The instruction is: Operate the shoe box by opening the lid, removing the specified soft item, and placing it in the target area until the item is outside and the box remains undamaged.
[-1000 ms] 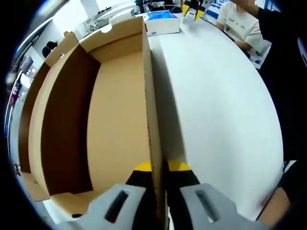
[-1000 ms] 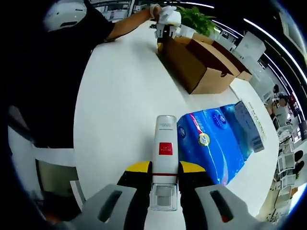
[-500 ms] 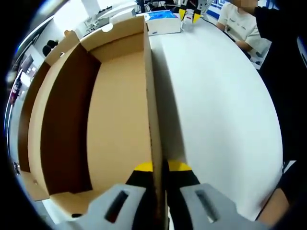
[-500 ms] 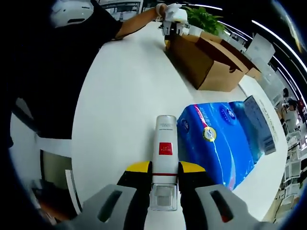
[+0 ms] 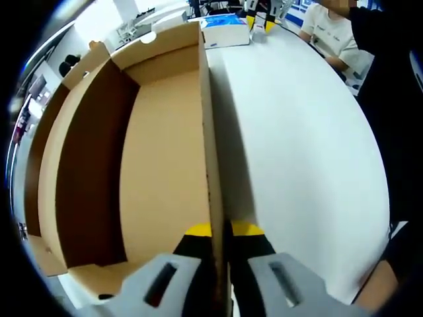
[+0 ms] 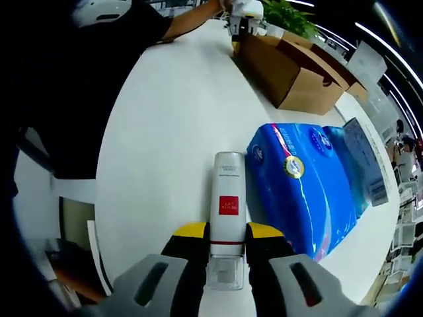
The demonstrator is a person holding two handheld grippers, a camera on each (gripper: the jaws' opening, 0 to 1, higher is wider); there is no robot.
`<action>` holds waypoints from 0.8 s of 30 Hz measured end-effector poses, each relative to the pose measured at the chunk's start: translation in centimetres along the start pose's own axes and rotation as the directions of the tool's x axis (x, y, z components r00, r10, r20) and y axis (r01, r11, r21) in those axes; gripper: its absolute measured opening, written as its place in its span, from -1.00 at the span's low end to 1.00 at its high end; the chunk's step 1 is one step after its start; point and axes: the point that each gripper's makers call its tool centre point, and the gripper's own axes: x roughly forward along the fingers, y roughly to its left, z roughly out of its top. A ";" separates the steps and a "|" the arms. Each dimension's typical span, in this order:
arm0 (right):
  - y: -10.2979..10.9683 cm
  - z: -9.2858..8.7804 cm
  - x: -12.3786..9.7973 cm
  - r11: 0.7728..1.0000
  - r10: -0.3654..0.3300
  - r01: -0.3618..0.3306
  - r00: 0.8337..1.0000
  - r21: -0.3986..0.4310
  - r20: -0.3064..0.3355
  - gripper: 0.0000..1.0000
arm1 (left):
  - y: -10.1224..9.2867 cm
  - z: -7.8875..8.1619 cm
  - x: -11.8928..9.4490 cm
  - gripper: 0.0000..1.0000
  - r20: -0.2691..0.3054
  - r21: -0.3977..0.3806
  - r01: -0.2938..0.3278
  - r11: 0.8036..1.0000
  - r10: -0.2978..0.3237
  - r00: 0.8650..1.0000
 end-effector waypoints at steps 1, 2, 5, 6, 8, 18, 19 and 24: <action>0.0 -0.1 0.0 1.000 0.003 -0.003 1.000 0.016 -0.003 -0.58 | 0.0 0.0 0.0 -0.94 -0.001 0.001 -0.001 1.000 0.001 1.000; 0.0 -0.2 0.0 0.999 0.005 -0.005 1.000 0.044 -0.006 -0.58 | 0.0 0.0 0.0 -0.94 -0.001 0.002 -0.002 1.000 0.002 1.000; -0.1 -0.3 -0.1 0.999 0.002 -0.001 1.000 0.051 -0.009 -0.57 | 0.0 0.0 0.0 -0.94 0.000 0.002 -0.001 1.000 0.001 1.000; -0.2 -0.2 -0.2 0.999 -0.003 0.003 1.000 0.050 -0.010 -0.57 | 0.0 0.0 0.0 -0.94 0.000 0.003 -0.001 1.000 0.001 1.000; -0.4 0.1 -0.3 0.998 -0.012 0.012 1.000 0.058 0.000 -0.55 | 0.0 0.0 0.0 -0.94 0.000 0.003 -0.001 1.000 0.001 1.000; -0.4 0.7 -0.4 0.998 -0.002 0.002 1.000 0.058 -0.012 -0.59 | 0.0 0.0 0.0 -0.95 0.000 0.005 -0.002 1.000 0.002 1.000; -0.5 0.7 -0.5 0.999 0.001 0.000 1.000 0.050 -0.017 -0.59 | 0.0 0.0 0.0 -0.95 0.000 0.005 -0.002 1.000 0.002 1.000; -0.7 0.3 -0.6 1.000 0.018 -0.019 0.998 -0.016 -0.064 -0.59 | 0.0 -0.1 -0.1 -0.94 0.000 0.005 -0.001 1.000 0.001 1.000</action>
